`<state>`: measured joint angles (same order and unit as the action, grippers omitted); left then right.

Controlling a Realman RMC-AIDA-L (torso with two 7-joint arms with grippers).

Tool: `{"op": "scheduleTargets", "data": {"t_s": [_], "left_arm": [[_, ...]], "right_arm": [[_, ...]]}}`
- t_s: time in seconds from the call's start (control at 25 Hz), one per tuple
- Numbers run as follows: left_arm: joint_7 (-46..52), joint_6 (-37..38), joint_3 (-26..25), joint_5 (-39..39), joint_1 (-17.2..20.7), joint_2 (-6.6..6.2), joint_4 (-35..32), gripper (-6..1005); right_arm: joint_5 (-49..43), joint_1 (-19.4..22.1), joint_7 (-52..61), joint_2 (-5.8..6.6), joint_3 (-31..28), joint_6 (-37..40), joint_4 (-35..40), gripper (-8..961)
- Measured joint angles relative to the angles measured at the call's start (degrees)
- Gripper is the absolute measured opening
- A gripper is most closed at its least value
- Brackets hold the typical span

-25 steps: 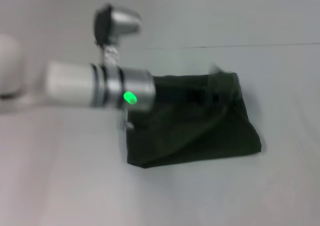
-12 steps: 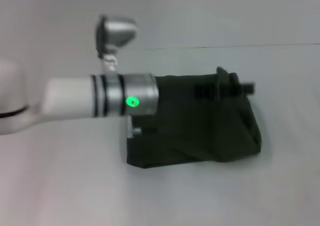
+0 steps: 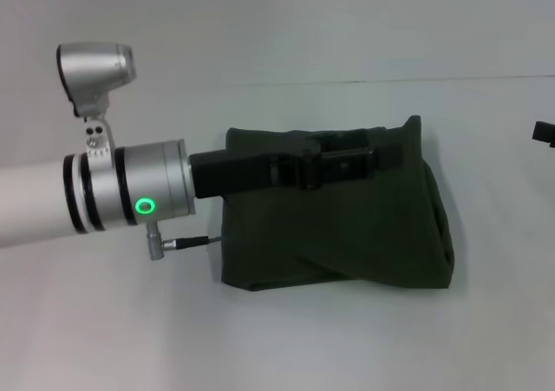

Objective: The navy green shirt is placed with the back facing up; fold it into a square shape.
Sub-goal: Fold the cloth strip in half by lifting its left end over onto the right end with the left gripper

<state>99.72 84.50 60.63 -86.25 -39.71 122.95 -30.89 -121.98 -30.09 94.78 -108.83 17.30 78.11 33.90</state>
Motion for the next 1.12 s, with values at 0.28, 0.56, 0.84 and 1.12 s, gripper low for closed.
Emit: {"op": "scheduleTargets", "data": {"t_s": [0.28,0.56,0.84,1.12], "left_arm": [[-4.5,0.0,0.0,-3.1,0.3,-0.65,-0.1,936],[-8.3,-1.2,-2.4,-3.2,3.0,-3.09,-0.3,947],[-9.2,-1.2,-3.9,-3.4,3.1,-5.93,-0.1,947],[-10.6,-1.1,-6.3,-3.7,3.6,-5.66,0.0,947]], "right_arm": [[0.0,-4.1,22.6,3.17,7.4,0.6,-0.5,918],[0.0,-14.4,41.0,4.73,16.9,1.5,-4.2,917],[-1.2,-20.7,49.4,3.44,27.6,-2.0,-5.2,917],[-9.0,-24.4,51.7,1.34,32.3,-13.0,-10.7,917]]}}
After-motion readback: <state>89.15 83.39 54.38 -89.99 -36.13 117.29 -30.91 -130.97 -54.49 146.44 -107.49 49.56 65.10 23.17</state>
